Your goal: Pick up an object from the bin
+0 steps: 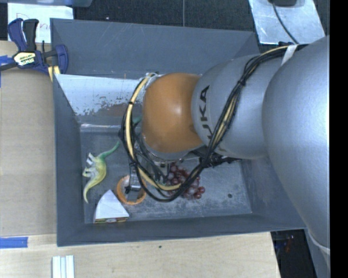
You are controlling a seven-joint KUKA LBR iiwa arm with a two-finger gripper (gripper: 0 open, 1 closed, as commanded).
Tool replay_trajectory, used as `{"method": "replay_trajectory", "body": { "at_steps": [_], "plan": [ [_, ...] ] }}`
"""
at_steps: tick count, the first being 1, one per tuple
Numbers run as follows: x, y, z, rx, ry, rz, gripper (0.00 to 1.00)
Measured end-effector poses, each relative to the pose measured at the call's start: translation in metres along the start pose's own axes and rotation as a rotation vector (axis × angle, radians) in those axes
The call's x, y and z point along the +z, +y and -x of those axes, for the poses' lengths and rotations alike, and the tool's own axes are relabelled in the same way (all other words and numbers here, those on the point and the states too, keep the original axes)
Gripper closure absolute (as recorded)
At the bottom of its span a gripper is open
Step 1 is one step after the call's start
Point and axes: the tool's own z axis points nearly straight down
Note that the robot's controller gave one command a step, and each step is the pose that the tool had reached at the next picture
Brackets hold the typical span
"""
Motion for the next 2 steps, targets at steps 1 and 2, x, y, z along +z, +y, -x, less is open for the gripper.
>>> {"method": "replay_trajectory", "body": {
  "at_steps": [1,2],
  "plan": [
    [0.052,-0.011,-0.006,0.108,-0.004,0.002,0.00],
    [0.064,-0.004,0.005,0.137,-0.017,0.011,1.00]
  ]
}}
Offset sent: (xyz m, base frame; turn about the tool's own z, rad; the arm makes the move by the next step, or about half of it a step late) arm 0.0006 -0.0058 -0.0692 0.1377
